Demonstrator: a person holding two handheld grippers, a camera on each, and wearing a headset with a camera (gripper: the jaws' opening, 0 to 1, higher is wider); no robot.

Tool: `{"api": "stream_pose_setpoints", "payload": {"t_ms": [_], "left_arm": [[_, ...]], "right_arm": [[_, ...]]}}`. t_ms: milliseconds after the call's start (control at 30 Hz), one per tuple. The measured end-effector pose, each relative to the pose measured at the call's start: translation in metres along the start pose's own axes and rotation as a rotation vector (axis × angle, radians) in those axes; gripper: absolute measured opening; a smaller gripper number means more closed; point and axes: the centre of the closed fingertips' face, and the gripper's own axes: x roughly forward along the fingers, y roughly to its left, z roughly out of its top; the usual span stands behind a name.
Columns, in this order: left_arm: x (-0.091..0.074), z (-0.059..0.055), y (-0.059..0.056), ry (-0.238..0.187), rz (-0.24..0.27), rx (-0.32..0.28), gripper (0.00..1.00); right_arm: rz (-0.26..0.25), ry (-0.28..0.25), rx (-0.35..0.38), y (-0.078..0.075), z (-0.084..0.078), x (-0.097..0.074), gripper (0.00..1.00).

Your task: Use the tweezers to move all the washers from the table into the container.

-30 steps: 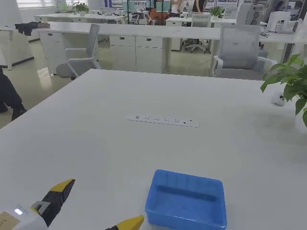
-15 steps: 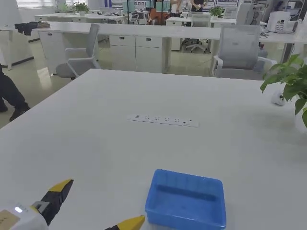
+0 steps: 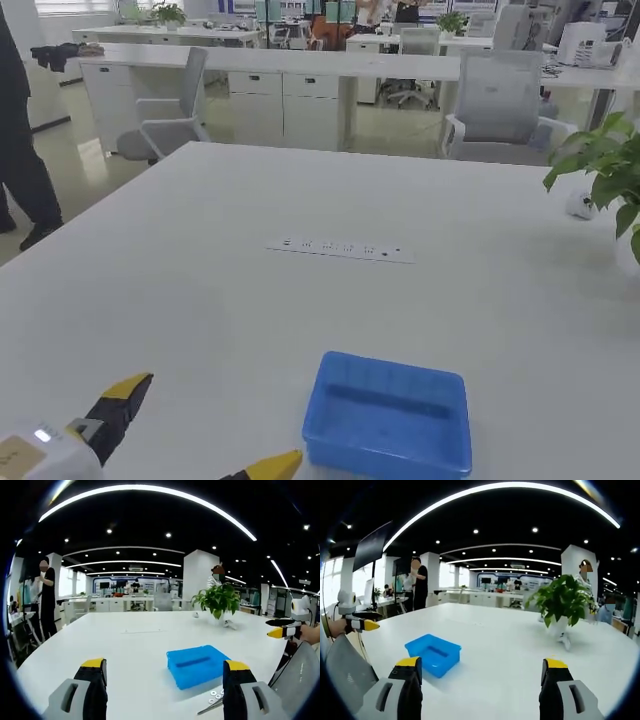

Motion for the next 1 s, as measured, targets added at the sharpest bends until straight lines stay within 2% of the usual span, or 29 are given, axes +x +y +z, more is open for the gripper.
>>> {"api": "stream_pose_setpoints", "payload": {"t_ms": [167, 233, 267, 333, 367, 400, 433, 533, 567, 600, 633, 667, 700, 733, 767, 800, 833, 867, 900, 933, 967, 1000], "left_arm": [[0.0, -0.001, 0.0, 0.01, 0.002, -0.004, 0.99], [0.0, -0.007, -0.003, 0.046, -0.026, -0.028, 0.99], [0.0, -0.01, -0.006, 0.074, -0.052, -0.026, 0.99], [0.0, -0.018, -0.009, 0.11, -0.092, 0.026, 0.99], [-0.002, -0.03, -0.01, 0.173, -0.117, 0.037, 0.97], [-0.003, -0.035, -0.012, 0.207, -0.139, 0.033, 0.93], [-0.005, -0.038, -0.019, 0.227, -0.199, 0.026, 0.84], [-0.007, -0.036, -0.027, 0.253, -0.286, 0.033, 0.62], [-0.007, -0.038, -0.03, 0.276, -0.311, 0.036, 0.58], [-0.007, -0.042, -0.032, 0.312, -0.339, 0.055, 0.56], [-0.006, -0.047, -0.033, 0.347, -0.351, 0.067, 0.53], [-0.006, -0.054, -0.038, 0.386, -0.4, 0.077, 0.52], [-0.005, -0.059, -0.042, 0.416, -0.425, 0.074, 0.51], [-0.003, -0.064, -0.043, 0.441, -0.446, 0.094, 0.49], [-0.002, -0.066, -0.045, 0.446, -0.457, 0.104, 0.48], [-0.002, -0.072, -0.048, 0.488, -0.489, 0.114, 0.46], [-0.002, -0.076, -0.05, 0.508, -0.51, 0.127, 0.43], [0.0, -0.081, -0.053, 0.531, -0.542, 0.165, 0.41], [0.0, -0.086, -0.054, 0.556, -0.559, 0.182, 0.38], [0.001, -0.095, -0.054, 0.609, -0.555, 0.183, 0.37], [0.001, -0.099, -0.056, 0.626, -0.583, 0.196, 0.35], [0.001, -0.103, -0.058, 0.652, -0.601, 0.2, 0.3]], "right_arm": [[0.0, -0.003, 0.012, -0.003, 0.001, -0.001, 0.97], [0.016, 0.033, 0.019, -0.001, -0.003, 0.0, 0.96], [0.033, 0.053, -0.004, 0.001, -0.006, 0.0, 0.93], [0.049, 0.085, -0.026, 0.004, -0.01, 0.001, 0.88], [0.09, 0.107, -0.035, 0.011, -0.012, 0.002, 0.83], [0.102, 0.119, -0.037, 0.013, -0.012, 0.003, 0.79], [0.117, 0.127, -0.048, 0.019, -0.011, 0.004, 0.75], [0.206, 0.155, -0.079, 0.04, -0.011, 0.008, 0.6], [0.238, 0.162, -0.091, 0.047, -0.012, 0.009, 0.55], [0.272, 0.191, -0.097, 0.052, -0.017, 0.011, 0.49], [0.294, 0.213, -0.109, 0.052, -0.023, 0.013, 0.4], [0.329, 0.256, -0.11, 0.059, -0.032, 0.015, 0.33], [0.365, 0.263, -0.114, 0.066, -0.035, 0.016, 0.28], [0.401, 0.294, -0.114, 0.075, -0.043, 0.017, 0.23], [0.405, 0.303, -0.117, 0.077, -0.046, 0.017, 0.21], [0.423, 0.317, -0.138, 0.082, -0.051, 0.018, 0.2], [0.438, 0.332, -0.149, 0.086, -0.054, 0.018, 0.2], [0.455, 0.348, -0.169, 0.092, -0.057, 0.018, 0.2], [0.463, 0.355, -0.185, 0.095, -0.059, 0.018, 0.2], [0.472, 0.363, -0.202, 0.099, -0.061, 0.018, 0.2], [0.469, 0.366, -0.193, 0.101, -0.062, 0.018, 0.19], [0.487, 0.373, -0.2, 0.105, -0.064, 0.017, 0.18]]}}
